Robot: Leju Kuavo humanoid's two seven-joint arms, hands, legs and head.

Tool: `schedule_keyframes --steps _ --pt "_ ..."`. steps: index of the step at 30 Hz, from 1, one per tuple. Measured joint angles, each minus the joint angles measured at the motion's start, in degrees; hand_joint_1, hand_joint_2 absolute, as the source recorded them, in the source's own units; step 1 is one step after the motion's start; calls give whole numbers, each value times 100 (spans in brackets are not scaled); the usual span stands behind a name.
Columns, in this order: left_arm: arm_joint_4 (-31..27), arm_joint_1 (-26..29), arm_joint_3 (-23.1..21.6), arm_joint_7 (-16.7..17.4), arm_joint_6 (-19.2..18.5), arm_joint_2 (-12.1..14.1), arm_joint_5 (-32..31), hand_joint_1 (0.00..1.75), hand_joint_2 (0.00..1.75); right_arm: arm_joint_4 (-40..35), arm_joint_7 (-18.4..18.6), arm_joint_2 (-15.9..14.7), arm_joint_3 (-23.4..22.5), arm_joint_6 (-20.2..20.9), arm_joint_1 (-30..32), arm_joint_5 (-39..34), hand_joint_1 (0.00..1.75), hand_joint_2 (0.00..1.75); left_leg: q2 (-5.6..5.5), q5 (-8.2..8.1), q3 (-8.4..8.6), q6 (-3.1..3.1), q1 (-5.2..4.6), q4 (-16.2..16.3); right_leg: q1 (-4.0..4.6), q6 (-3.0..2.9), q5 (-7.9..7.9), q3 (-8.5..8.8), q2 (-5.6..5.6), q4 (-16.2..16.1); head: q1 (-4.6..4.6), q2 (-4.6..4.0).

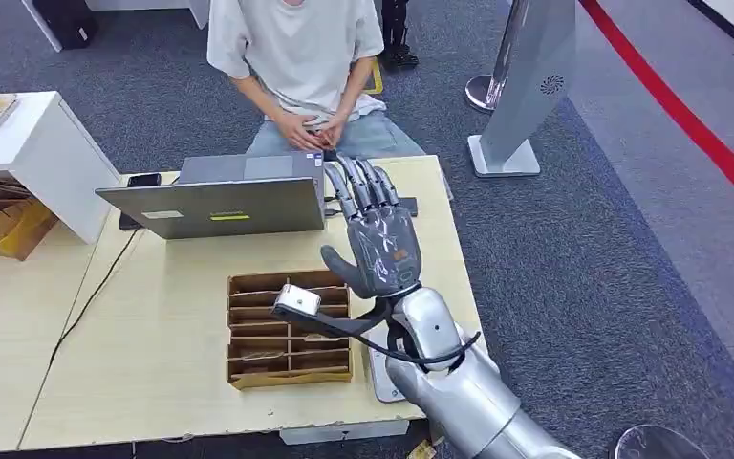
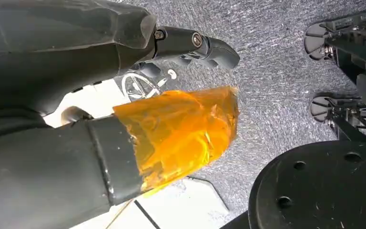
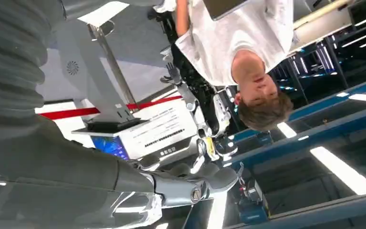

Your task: Pass the card to the sensor for recognition and then transmit it.

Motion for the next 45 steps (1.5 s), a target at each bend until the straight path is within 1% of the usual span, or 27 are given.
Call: schedule_keyframes --steps 5,7,12,17,25,31,39,42,45 --pt "7 6 7 -2 20 -24 52 0 0 -208 -254 0 37 7 150 -426 0 175 0 0 0 0 0 0 0 0 0 0 0 0 -2 0" --pt "7 14 11 -2 24 -33 101 0 0 -365 -448 -2 48 61 252 -831 0 175 -1 -1 -1 0 0 0 0 0 -1 0 0 0 0 0" --pt "7 54 37 -24 46 -72 240 0 0 -826 -983 -2 98 374 560 -1994 0 175 0 -1 -1 0 0 0 0 0 -2 -2 0 0 0 0" --pt "7 82 55 -33 68 -111 354 0 0 -1226 -1278 -28 172 522 867 -2493 0 175 0 -1 -1 0 0 -1 0 0 -2 -2 0 0 0 0" --pt "9 85 57 -33 85 -164 455 0 0 -1565 -1471 -96 332 636 1203 -2771 0 175 0 -1 -1 0 0 -1 0 0 -2 -2 0 0 0 0" --pt "9 96 57 -37 85 -190 490 0 0 -1814 -1475 -101 470 651 1473 -2767 0 175 1 -4 -1 -4 1 -1 0 0 -3 -3 0 0 -2 0" --pt "9 99 57 -37 85 -190 507 0 0 -1851 -1477 -107 489 660 1503 -2767 0 175 1 -5 -1 -4 1 -1 0 -1 -3 -3 0 -1 -2 0" --pt "9 108 57 -37 66 -190 603 0 0 -1661 -1661 -190 614 793 1638 -2963 0 175 0 -5 -1 -5 1 -1 0 -1 -3 -2 0 -1 0 0" --pt "9 109 57 -37 63 -190 643 0 0 -1554 -1700 -219 656 813 1675 -3016 0 175 1 -5 -1 -5 1 -1 0 -1 -3 -2 0 -1 0 0"
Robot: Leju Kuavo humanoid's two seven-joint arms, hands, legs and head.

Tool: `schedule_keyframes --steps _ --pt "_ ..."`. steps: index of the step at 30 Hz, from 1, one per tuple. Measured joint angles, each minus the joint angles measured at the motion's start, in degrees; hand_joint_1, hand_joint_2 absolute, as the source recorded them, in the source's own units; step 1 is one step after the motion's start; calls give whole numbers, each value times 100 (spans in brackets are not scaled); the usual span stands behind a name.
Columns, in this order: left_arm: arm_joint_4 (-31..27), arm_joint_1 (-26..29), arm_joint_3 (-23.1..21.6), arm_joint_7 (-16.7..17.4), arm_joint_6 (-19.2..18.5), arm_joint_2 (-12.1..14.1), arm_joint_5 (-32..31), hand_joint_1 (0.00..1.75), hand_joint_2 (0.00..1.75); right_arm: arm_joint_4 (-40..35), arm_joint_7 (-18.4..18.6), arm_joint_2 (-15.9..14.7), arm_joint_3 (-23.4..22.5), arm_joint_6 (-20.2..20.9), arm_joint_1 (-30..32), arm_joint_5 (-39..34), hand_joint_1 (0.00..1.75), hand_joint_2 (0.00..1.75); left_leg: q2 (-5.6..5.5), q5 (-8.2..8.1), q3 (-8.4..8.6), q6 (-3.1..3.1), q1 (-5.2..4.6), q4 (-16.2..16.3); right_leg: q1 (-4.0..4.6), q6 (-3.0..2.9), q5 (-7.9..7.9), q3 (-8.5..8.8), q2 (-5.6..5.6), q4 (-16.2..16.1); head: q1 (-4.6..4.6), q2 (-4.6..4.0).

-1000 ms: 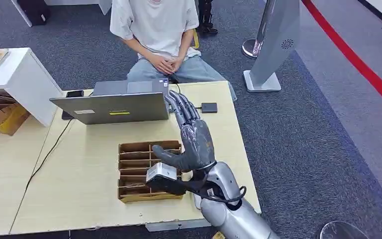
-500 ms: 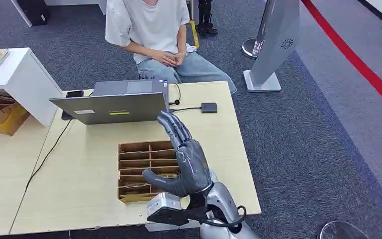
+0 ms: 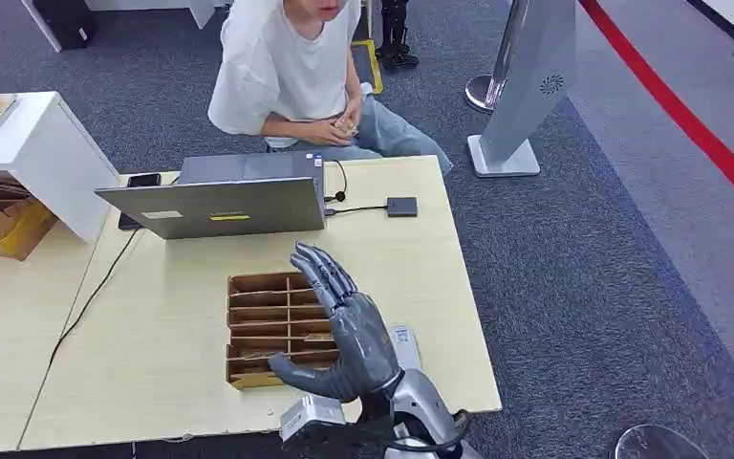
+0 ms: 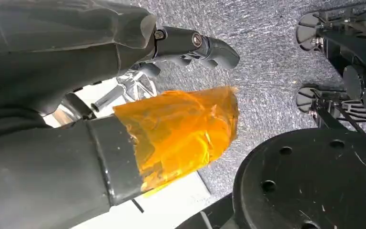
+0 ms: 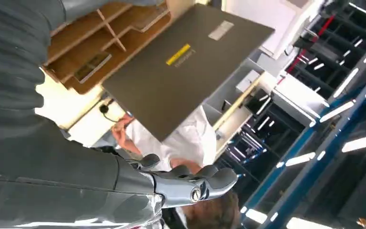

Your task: Pass the card to the sensor for recognition and then transmit it.

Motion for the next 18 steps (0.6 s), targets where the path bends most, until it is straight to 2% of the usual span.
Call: schedule_keyframes --steps 8,18 --pt "0 1 0 0 2 0 26 0 0 229 -61 -50 83 -35 56 -4 0 175 0 0 0 0 0 0 0 0 0 0 0 0 0 0" --pt "0 1 -2 9 -7 0 66 0 0 562 131 -70 162 -396 55 645 0 175 0 0 0 0 0 0 0 0 0 0 0 0 0 0"
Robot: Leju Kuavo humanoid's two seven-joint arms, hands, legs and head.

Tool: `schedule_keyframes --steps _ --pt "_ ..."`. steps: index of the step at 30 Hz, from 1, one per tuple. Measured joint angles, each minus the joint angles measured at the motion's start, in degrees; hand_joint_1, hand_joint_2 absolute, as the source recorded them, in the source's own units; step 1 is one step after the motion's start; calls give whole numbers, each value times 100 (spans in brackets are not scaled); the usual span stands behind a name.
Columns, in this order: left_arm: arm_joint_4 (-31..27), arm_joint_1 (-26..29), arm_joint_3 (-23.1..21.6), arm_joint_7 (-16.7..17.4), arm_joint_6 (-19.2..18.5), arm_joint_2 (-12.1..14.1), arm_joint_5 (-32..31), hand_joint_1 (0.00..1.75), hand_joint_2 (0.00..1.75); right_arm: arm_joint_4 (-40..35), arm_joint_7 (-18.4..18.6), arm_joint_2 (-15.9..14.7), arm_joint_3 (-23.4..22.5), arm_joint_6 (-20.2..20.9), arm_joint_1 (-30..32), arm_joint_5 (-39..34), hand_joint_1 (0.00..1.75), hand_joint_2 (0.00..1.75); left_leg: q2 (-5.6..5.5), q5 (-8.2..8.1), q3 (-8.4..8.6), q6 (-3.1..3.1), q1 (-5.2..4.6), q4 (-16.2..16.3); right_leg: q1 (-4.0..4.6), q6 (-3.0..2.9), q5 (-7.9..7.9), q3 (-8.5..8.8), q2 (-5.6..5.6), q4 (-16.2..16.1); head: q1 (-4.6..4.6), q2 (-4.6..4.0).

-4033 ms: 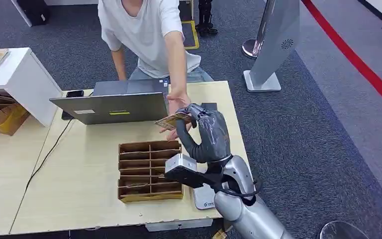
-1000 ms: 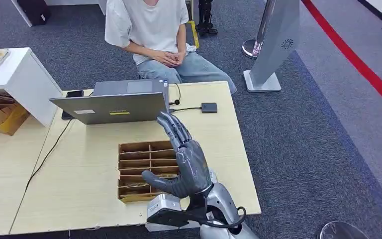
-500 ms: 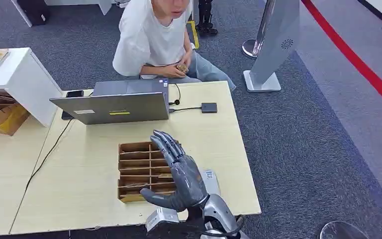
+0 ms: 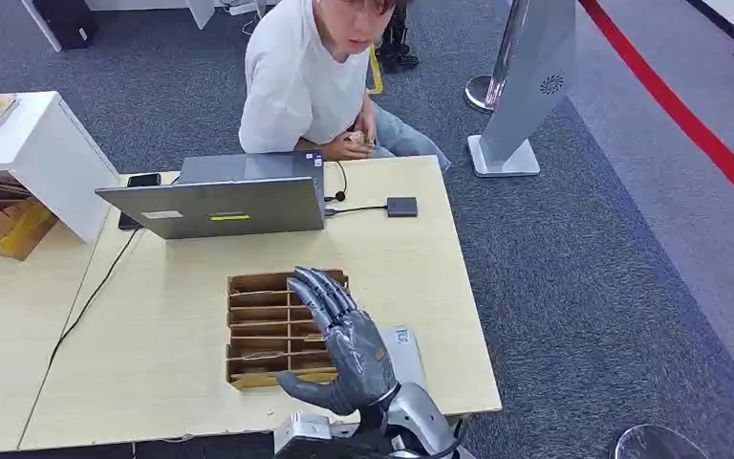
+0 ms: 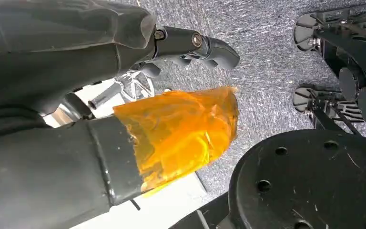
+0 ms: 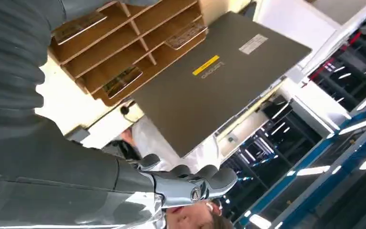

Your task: Pass the card to the sensor for recognition and then transmit it.

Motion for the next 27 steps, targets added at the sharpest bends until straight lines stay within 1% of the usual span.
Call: schedule_keyframes --steps 7,11,16,22,27 --pt "0 0 -4 9 -13 2 11 0 0 310 372 -4 118 -249 -7 752 0 175 0 0 0 0 0 0 0 0 0 0 0 0 0 0" --pt "0 0 -4 9 -15 4 13 0 0 437 441 -4 160 -288 -12 863 0 175 0 0 0 0 0 0 0 0 0 0 0 0 0 0" --pt "0 0 -4 11 -15 4 17 0 0 518 474 -7 184 -293 -22 928 0 175 0 0 0 0 0 0 0 0 0 0 0 0 0 0" --pt "0 -1 -9 42 -15 11 17 0 0 671 767 -18 260 -277 -92 1390 0 175 0 0 0 0 0 0 0 0 0 0 0 0 0 0" --pt "0 -1 -15 59 -26 20 20 0 0 802 1044 -52 378 -100 -223 1689 0 175 0 0 0 0 0 0 0 0 0 0 0 0 -2 0"
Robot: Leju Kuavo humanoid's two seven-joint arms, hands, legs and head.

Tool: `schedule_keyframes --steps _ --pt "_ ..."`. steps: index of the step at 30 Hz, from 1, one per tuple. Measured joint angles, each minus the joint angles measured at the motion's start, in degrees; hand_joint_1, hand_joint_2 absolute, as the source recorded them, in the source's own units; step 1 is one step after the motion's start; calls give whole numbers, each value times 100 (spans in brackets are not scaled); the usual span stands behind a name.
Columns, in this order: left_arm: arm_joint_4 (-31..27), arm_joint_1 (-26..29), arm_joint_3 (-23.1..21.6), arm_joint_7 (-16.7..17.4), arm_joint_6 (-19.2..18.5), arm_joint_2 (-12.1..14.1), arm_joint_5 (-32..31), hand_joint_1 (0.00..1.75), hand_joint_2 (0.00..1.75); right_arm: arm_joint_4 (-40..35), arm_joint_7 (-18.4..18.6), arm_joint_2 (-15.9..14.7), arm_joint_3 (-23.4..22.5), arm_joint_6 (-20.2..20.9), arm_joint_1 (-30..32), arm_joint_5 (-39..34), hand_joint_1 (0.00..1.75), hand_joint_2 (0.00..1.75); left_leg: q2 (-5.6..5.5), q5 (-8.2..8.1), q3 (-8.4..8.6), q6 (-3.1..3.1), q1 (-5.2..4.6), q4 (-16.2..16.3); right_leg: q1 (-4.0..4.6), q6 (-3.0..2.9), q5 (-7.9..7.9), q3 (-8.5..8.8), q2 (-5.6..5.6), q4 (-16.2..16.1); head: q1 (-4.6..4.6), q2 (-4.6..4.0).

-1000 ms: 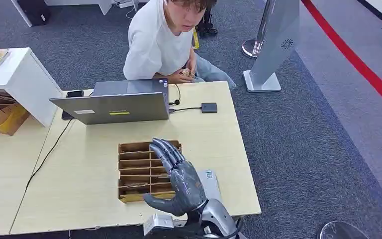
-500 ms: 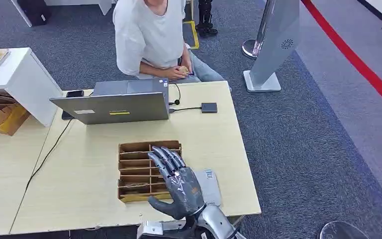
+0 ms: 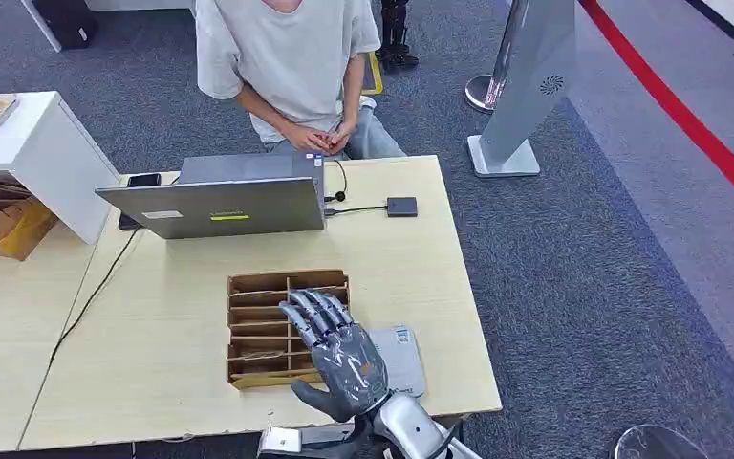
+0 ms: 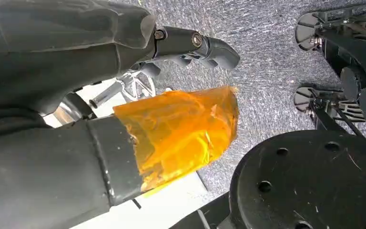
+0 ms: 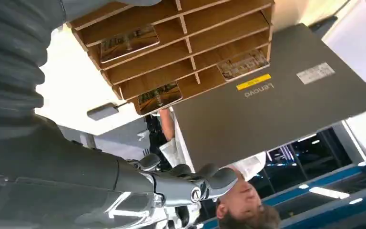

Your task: Pass the card to the sensor for recognition and then transmit it.

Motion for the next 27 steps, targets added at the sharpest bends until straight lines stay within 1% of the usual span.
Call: schedule_keyframes --steps 8,14,15,18,20,21,24,27 --pt "0 0 -15 19 -6 35 35 0 0 144 398 -39 188 238 -199 330 0 175 0 0 0 0 0 0 0 0 0 0 0 0 2 0" --pt "0 0 -37 35 -2 37 68 0 0 245 529 -42 295 361 -315 376 0 175 0 0 0 0 0 0 0 0 0 0 0 0 2 0" --pt "0 0 -37 35 -2 37 70 0 0 262 529 -44 302 374 -328 376 2 175 0 0 0 0 0 0 0 0 0 0 0 0 2 0" --pt "0 0 -39 35 2 37 83 0 0 291 551 -44 319 411 -363 376 19 175 0 0 0 0 0 0 0 0 0 0 0 0 2 0" --pt "0 0 -44 35 4 37 89 0 0 293 599 -44 337 428 -382 376 21 175 0 0 0 0 0 0 0 0 0 0 0 0 2 0" --pt "0 0 -46 35 2 37 96 0 0 295 603 -44 341 428 -390 376 28 175 0 0 0 0 0 0 0 0 0 0 0 0 2 0" --pt "0 0 -48 35 2 37 103 0 0 295 627 -44 363 426 -400 367 31 175 0 0 0 0 0 0 0 0 0 0 0 0 2 0" --pt "0 0 -50 35 11 37 120 0 0 297 647 -44 380 448 -419 365 31 175 0 0 0 0 0 0 0 0 0 0 0 0 2 0"
